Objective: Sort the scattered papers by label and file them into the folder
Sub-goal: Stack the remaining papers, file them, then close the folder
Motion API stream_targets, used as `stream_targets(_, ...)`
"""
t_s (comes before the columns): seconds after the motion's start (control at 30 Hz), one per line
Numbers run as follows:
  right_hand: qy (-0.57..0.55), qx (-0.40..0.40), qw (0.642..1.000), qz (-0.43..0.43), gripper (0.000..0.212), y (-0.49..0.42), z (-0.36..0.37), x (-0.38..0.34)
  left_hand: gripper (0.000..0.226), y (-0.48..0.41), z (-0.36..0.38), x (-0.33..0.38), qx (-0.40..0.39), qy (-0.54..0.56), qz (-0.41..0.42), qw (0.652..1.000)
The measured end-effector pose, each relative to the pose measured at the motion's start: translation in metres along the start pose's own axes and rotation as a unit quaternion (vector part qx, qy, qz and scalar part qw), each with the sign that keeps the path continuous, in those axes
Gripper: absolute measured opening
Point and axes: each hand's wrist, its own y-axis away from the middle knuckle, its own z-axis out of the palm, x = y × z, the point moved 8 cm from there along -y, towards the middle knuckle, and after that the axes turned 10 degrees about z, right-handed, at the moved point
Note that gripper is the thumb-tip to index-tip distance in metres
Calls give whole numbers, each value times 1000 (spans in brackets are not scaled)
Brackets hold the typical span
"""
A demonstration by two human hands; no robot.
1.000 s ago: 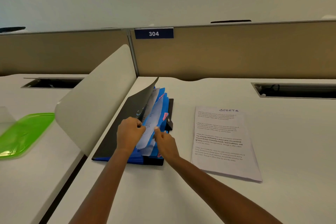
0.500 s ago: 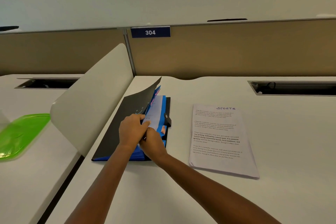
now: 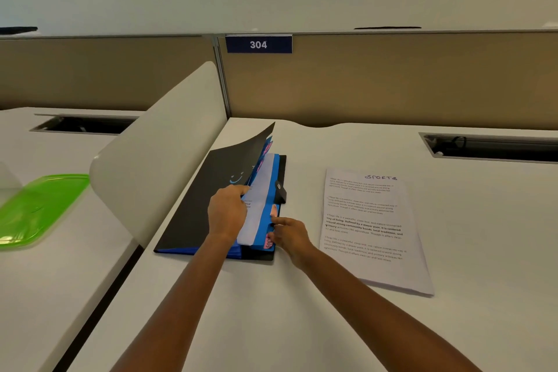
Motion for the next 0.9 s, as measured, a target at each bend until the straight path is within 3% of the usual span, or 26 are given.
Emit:
stream_targets(0.13,-74,-36,996,24,19,2,10,-1,40,-2,0,-3,4,6,4,1000)
stream_targets(0.27,1,11,1000,-16,47,0,20,-6,41,-3,2,-5,3,6,3,1000)
stream_targets(0.37,-18,5,999,-47,63,2,30,-9,39,-4,4,-4,2,10,2,1000)
stream_targets(0.47,8,0,995,-94,69,1,37,-11,37,-3,4,-5,8,22,2,1000)
stream_targets(0.53,24,9,990,-137,59,9,40,-18,36,-3,6,-7,10,28,2,1000)
stream_targets(0.63,89,17,983,-161,85,11,41,-19,36,-3,10,-9,12,27,6,1000)
stream_targets(0.73,175,30,971,-158,51,14,39,-22,34,-2,12,-9,13,21,5,1000)
stream_targets(0.9,203,39,965,-161,45,7,34,-20,32,-2,11,-7,11,16,9,1000)
